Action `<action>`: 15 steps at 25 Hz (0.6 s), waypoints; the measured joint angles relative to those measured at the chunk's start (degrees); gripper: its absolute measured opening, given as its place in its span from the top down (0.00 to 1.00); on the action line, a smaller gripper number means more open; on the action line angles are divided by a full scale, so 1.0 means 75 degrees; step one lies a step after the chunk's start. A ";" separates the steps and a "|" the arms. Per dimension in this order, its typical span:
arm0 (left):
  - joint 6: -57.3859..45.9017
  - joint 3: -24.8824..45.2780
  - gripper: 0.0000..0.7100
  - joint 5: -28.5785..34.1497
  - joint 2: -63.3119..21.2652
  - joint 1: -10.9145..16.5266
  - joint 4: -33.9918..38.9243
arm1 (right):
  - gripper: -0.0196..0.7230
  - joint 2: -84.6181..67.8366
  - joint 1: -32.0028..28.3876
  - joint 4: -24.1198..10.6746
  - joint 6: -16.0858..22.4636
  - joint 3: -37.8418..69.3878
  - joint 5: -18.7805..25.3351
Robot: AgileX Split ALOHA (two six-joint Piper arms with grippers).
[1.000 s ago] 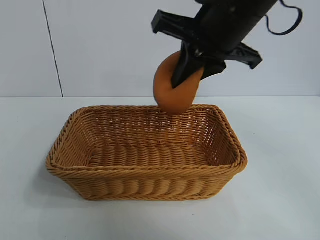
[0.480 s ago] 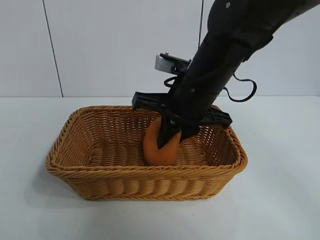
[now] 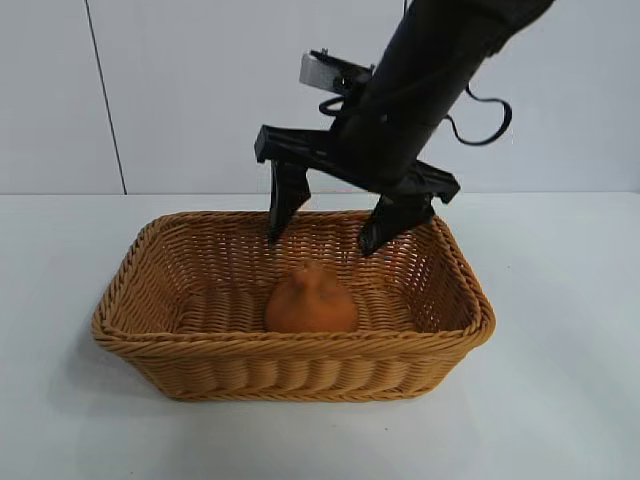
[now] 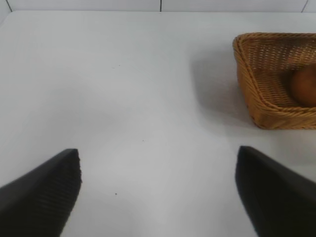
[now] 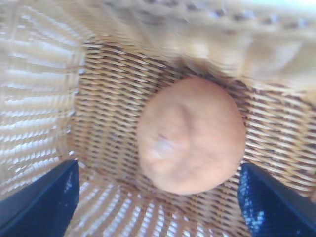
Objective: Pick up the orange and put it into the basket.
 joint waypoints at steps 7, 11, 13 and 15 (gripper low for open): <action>0.0000 0.0000 0.14 0.0000 0.0000 0.0000 0.0000 | 0.15 -0.0008 -0.1117 -0.1076 0.0279 -0.0424 0.0765; 0.0000 0.0000 0.14 0.0000 0.0000 0.0000 0.0000 | 0.15 -0.0008 -0.2409 -0.1131 -0.0087 -0.0424 0.0851; 0.0000 0.0000 0.14 0.0000 0.0000 0.0000 0.0000 | 0.15 -0.0008 -0.3077 -0.1131 -0.0177 -0.0424 0.0859; 0.0000 0.0000 0.14 0.0000 0.0000 0.0000 0.0000 | 0.15 -0.0008 -0.3801 -0.1044 -0.0222 -0.0424 0.0867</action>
